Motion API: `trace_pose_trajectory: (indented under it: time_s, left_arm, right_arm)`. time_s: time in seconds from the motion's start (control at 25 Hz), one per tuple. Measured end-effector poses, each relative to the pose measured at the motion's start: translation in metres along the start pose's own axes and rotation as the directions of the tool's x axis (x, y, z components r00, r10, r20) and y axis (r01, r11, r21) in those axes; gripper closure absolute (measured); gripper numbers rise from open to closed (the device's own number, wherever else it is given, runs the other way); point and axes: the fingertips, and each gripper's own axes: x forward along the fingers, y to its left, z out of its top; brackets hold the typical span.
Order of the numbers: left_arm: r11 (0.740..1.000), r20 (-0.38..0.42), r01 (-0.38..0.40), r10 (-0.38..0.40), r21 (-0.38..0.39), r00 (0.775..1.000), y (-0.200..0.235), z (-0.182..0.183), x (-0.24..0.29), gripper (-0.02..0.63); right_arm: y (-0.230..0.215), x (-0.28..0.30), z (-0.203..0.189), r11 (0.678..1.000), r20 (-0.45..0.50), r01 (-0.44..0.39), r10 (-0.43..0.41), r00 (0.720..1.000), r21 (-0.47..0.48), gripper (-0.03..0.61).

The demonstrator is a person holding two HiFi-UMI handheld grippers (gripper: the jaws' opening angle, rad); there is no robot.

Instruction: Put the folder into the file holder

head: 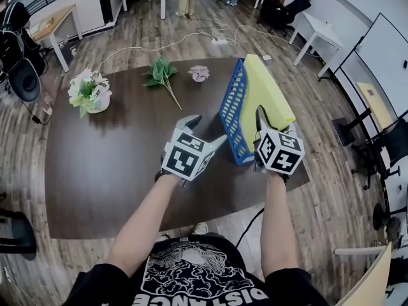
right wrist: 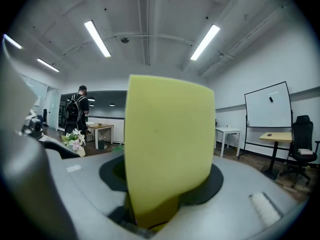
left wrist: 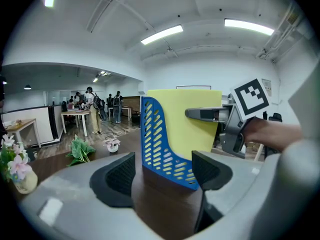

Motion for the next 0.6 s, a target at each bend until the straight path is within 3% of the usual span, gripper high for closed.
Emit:
trace_pose_trajectory:
  time_s: [0.24, 0.6]
  left_arm:
    - [1.000, -0.007, 0.007, -0.006, 0.008, 1.000, -0.002, -0.002, -0.003, 0.245]
    - [1.000, 0.011, 0.002, -0.002, 0.005, 1.000, 0.002, 0.004, -0.019, 0.245]
  right_arm:
    - [0.005, 0.000, -0.002, 1.000, 0.034, 0.001, -0.001, 0.999, 0.001, 0.325]
    - [0.007, -0.009, -0.017, 0.998, 0.003, 0.040, -0.040, 0.999, 0.057, 0.293]
